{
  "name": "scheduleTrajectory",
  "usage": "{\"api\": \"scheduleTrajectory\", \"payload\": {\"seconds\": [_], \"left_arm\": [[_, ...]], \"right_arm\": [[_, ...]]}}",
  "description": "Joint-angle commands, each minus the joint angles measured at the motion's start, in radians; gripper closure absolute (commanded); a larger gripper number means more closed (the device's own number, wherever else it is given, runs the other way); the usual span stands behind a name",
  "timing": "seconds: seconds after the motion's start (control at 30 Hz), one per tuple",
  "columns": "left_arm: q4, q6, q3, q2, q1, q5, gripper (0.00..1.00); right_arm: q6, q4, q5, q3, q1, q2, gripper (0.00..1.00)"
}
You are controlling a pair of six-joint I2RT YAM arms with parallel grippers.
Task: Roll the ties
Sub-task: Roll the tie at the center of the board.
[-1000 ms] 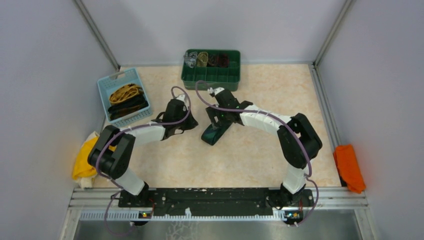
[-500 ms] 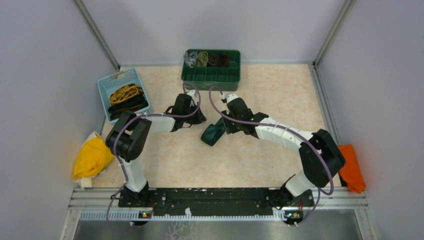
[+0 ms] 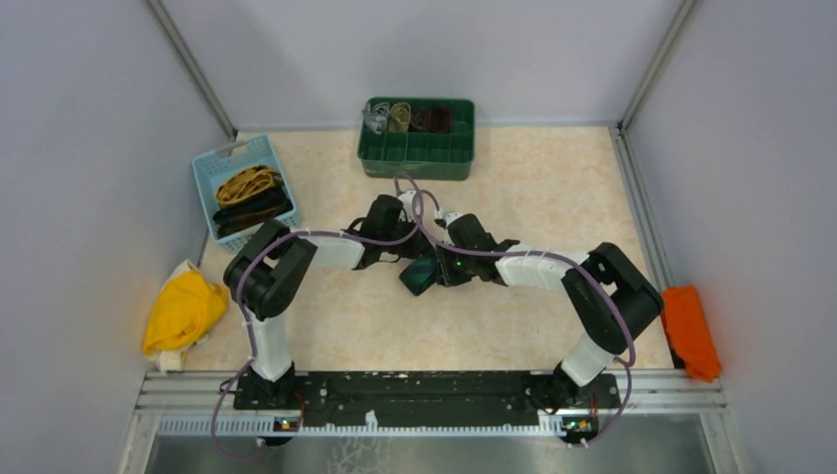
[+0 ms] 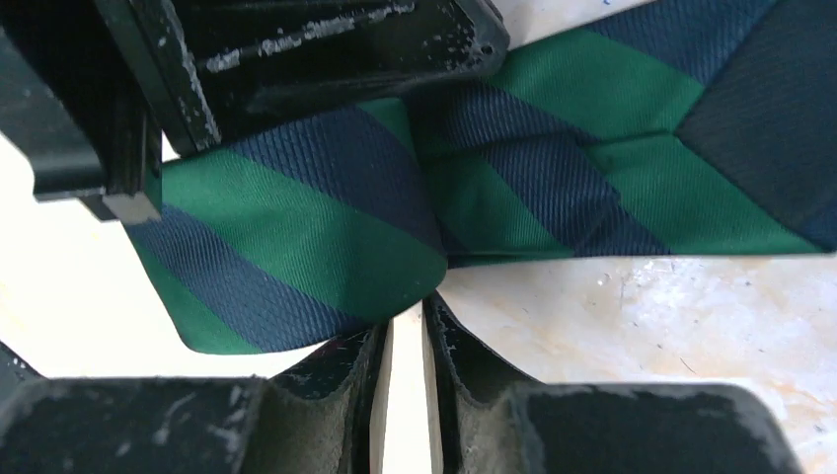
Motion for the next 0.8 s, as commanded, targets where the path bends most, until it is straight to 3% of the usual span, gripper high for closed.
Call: {"api": "scheduleTrajectory", "payload": {"seconds": [0.0,0.2,0.37,0.53,0.77], "left_arm": [[-0.034,0.013,-0.035,0.022,-0.018,0.022,1.00],[-0.063,0.022,-0.035,0.031,-0.008,-0.066,1.00],[-0.125,-0.021,-0.009,-0.015,0.075,-0.211,1.00],[-0.179,-0.101,-0.041,-0.165,0.195,-0.333,1.00],[-0.261,-0.198,-0.228,-0.534,0.206,-0.459,1.00]], "right_arm": [[0.020,0.072,-0.042,0.011,-0.006,0.033,0.83],[0.011,0.036,-0.012,0.025,-0.004,0.000,0.84],[-0.055,-0.076,0.125,0.039,0.038,-0.118,0.80],[-0.159,-0.213,0.425,0.117,0.213,-0.210,0.51],[-0.317,-0.284,0.643,0.274,0.401,-0.107,0.37]]}}
